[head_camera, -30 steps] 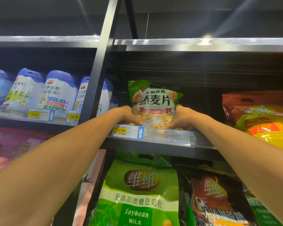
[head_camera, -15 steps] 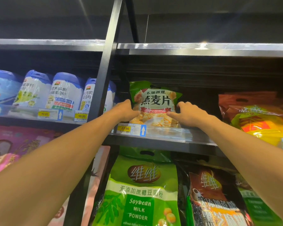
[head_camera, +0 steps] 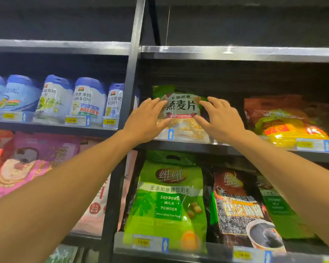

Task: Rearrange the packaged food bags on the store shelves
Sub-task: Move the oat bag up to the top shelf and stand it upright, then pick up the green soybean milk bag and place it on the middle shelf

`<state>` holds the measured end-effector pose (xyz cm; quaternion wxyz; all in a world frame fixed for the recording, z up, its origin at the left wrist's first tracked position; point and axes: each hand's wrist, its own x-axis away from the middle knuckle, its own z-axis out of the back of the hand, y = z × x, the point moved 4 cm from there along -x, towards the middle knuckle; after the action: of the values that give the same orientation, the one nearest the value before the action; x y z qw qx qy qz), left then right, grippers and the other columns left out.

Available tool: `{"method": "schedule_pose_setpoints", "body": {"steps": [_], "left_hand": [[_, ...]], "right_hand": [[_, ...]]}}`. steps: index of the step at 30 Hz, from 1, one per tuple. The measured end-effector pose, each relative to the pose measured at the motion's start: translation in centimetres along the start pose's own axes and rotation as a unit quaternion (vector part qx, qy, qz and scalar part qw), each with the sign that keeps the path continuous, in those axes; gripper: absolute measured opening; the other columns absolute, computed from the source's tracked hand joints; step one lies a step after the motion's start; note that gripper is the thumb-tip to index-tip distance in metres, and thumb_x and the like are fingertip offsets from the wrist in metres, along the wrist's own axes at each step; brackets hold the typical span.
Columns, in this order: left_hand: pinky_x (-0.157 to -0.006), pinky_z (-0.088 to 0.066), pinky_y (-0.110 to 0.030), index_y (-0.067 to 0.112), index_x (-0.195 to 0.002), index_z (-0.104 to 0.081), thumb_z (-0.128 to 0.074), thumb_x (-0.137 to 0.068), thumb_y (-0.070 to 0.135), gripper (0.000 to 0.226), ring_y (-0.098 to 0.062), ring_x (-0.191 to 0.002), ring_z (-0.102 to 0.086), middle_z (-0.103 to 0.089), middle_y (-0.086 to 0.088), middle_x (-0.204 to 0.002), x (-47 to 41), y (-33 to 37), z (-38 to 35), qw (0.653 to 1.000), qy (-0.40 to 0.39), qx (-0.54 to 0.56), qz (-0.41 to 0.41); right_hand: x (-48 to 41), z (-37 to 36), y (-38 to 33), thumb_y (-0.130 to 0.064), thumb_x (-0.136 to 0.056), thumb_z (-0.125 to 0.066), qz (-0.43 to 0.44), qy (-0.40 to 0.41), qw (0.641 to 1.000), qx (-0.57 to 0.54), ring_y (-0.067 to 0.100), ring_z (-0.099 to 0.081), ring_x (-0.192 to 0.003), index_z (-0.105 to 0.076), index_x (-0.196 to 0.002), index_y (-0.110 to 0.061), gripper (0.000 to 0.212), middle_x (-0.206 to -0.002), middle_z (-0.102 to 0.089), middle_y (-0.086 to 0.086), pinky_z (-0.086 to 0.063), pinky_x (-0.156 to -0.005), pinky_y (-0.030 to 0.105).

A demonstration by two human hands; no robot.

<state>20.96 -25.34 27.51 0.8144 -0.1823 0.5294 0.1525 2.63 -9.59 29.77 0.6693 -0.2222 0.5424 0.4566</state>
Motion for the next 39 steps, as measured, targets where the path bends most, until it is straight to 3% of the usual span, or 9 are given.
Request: {"method": "schedule_pose_setpoints", "body": {"steps": [12,20,30,39], "left_hand": [[-0.12,-0.032,-0.051,0.025,-0.16,-0.029,-0.044,-0.101,0.058,0.07,-0.027,-0.156,-0.022,-0.031,-0.003,-0.167,10.2,3.9,3.1,0.999,0.002,0.015,-0.051],[-0.123,-0.031,-0.048,0.021,-0.158,-0.033,-0.043,-0.1,0.06,0.071,-0.027,-0.156,-0.024,-0.033,-0.005,-0.166,14.9,5.2,2.9,0.998,-0.013,0.041,-0.044],[-0.123,-0.029,-0.05,0.027,-0.16,-0.027,-0.043,-0.1,0.06,0.07,-0.022,-0.158,-0.017,-0.026,0.001,-0.168,20.2,6.1,0.0,0.993,-0.072,0.09,0.014],[-0.125,-0.025,-0.053,0.02,-0.162,-0.022,-0.049,-0.1,0.056,0.077,-0.024,-0.157,-0.018,-0.024,-0.004,-0.169,21.4,4.8,-4.3,0.974,-0.129,0.161,0.099]], "right_hand": [[11.6,7.0,-4.3,-0.059,-0.098,-0.039,0.043,0.001,0.999,-0.003,0.029,-0.04,-0.146,-0.044,-0.153,-0.025,0.064,-0.16,-0.043,0.007,-0.038,-0.116,0.052],[17.7,10.8,-4.1,-0.057,-0.099,-0.041,0.0,-0.02,0.999,-0.032,0.028,-0.039,-0.145,-0.047,-0.151,-0.024,0.062,-0.159,-0.043,0.006,-0.035,-0.117,0.05],[24.9,8.0,-2.9,-0.063,-0.097,-0.035,-0.055,-0.107,0.992,-0.038,0.023,-0.038,-0.146,-0.047,-0.152,-0.022,0.069,-0.159,-0.042,0.002,-0.037,-0.114,0.046],[28.4,3.0,-4.7,-0.052,-0.099,-0.053,-0.065,-0.157,0.979,-0.112,0.017,-0.036,-0.148,-0.037,-0.157,-0.022,0.067,-0.16,-0.04,-0.002,-0.036,-0.12,0.04]]}}
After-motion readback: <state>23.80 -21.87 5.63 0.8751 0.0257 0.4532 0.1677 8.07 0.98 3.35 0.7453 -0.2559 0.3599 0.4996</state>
